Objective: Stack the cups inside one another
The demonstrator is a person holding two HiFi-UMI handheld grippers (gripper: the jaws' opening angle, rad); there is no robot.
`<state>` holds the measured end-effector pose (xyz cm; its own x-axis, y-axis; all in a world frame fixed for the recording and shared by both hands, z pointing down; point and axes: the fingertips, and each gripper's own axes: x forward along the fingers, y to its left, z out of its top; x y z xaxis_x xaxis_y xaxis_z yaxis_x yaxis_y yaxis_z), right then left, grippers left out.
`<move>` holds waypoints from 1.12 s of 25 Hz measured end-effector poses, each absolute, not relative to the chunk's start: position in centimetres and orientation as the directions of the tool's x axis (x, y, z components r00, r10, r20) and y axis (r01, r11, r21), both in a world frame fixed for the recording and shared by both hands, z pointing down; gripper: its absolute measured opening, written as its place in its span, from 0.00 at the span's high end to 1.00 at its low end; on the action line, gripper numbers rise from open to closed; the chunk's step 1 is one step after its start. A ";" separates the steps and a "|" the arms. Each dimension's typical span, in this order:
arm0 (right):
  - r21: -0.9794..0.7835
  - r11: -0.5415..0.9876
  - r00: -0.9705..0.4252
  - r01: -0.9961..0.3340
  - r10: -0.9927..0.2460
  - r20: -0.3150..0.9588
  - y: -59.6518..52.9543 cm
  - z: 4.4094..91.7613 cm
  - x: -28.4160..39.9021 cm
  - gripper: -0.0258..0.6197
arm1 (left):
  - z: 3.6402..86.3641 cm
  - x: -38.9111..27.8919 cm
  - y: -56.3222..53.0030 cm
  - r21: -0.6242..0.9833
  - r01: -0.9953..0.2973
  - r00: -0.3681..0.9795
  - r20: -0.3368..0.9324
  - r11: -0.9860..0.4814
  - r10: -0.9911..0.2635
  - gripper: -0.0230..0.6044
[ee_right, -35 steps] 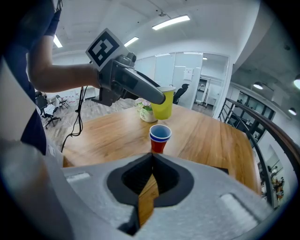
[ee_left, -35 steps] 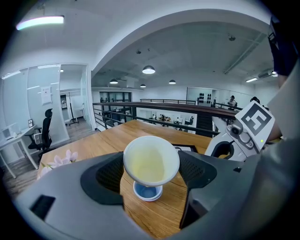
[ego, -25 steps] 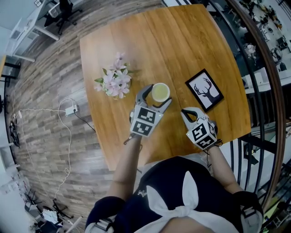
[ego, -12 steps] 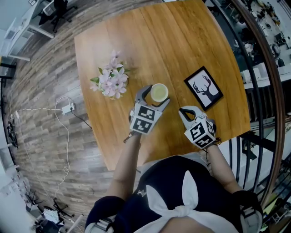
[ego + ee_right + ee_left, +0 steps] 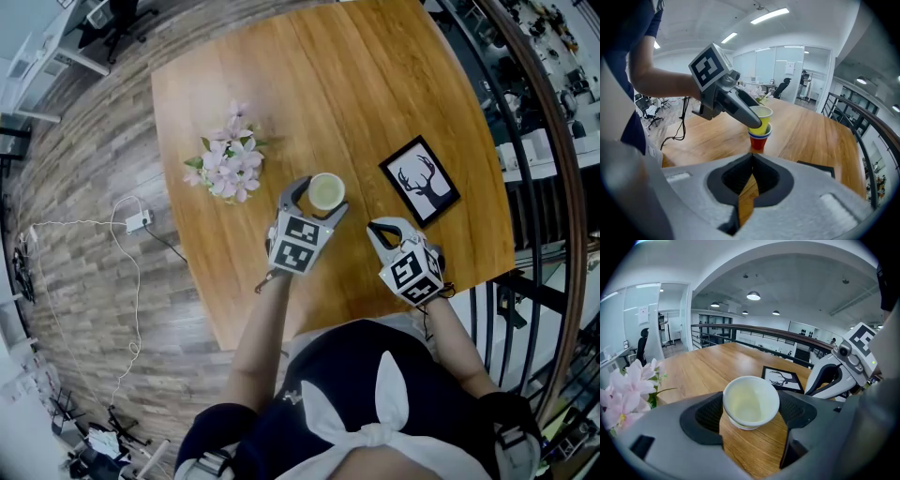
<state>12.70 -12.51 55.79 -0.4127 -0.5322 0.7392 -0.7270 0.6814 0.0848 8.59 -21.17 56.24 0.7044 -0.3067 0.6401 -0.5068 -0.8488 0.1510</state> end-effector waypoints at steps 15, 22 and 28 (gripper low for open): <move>0.057 0.669 -0.433 -0.741 -0.541 0.721 -12.3 54.9 12.8 0.96 | 55.3 8.9 -20.9 0.147 -0.502 0.715 0.625 -0.852 -0.314 0.36; 0.063 0.649 -0.437 -0.758 -0.577 0.690 -12.5 53.7 12.8 0.96 | 53.6 8.1 -20.3 0.124 -0.508 0.726 0.595 -0.852 -0.346 0.36; 0.096 0.609 -0.421 -0.788 -0.645 0.638 -12.7 51.6 12.9 0.96 | 51.5 6.6 -19.8 0.099 -0.553 0.717 0.562 -0.827 -0.412 0.45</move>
<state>12.86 -12.68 51.60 -0.4207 -0.6449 0.6381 -0.7877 0.6086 0.0957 6.63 -19.81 51.45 0.7169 -0.4122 0.5622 -0.5534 -0.8270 0.0993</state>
